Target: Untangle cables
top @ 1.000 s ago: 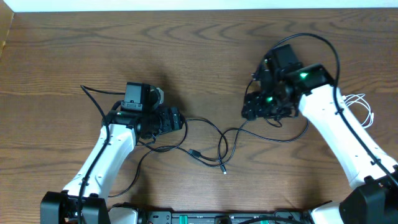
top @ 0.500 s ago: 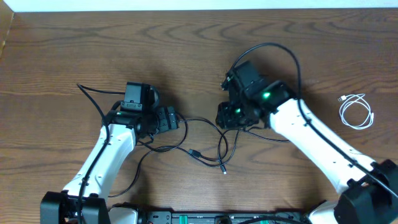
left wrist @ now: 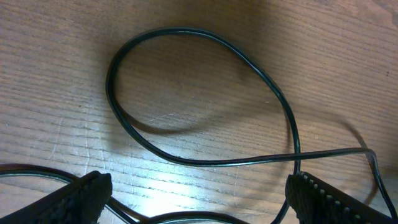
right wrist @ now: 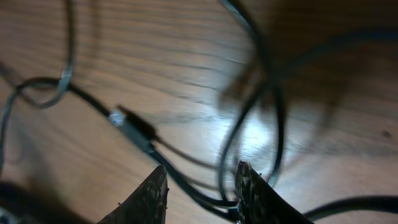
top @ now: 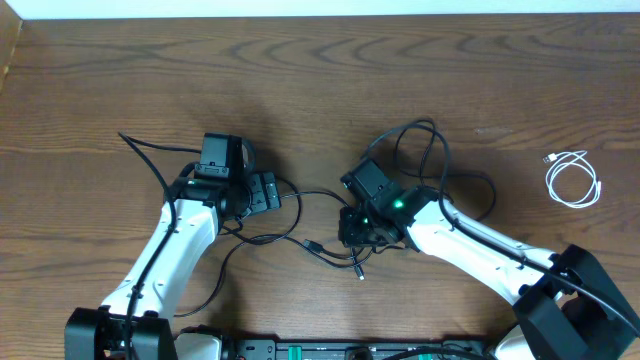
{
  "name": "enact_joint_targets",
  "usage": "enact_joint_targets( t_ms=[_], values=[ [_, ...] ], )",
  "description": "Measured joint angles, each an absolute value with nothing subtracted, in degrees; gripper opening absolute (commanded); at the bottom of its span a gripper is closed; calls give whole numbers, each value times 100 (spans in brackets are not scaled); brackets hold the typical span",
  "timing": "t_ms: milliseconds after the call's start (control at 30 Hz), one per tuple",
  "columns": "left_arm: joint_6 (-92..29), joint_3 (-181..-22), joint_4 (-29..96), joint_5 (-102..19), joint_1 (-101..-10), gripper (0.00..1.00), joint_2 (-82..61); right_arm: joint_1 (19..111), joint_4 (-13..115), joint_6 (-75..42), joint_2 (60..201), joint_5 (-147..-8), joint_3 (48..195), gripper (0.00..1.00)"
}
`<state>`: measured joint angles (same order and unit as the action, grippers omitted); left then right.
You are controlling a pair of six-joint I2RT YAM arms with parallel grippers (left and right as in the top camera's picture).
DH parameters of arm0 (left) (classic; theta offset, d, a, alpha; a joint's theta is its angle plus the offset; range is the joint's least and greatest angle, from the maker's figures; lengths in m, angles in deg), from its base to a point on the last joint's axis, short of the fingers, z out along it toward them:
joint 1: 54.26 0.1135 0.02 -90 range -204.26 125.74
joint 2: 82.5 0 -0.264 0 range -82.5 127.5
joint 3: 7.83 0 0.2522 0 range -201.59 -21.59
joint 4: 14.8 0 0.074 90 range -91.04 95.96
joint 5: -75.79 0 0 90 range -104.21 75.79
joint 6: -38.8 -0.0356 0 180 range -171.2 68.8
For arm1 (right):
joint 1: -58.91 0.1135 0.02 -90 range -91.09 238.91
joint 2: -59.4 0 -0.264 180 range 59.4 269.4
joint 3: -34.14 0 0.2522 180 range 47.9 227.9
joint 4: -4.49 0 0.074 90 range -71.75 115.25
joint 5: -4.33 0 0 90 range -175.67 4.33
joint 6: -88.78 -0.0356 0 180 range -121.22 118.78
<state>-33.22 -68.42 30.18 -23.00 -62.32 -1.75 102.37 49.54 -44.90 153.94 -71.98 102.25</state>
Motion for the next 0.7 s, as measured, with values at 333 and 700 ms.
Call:
enact_joint_targets(
  t_ms=[333, 700],
  values=[
    [-3322, -6842, 3021, -2285, -6232, 95, -175, 10342, 4873, -4929, 15397, -7532, 10170, 31],
    [-3322, -6842, 3021, -2285, -6232, 95, -175, 10801, 4504, -5478, 15893, -8415, 10102, 14]
  ],
)
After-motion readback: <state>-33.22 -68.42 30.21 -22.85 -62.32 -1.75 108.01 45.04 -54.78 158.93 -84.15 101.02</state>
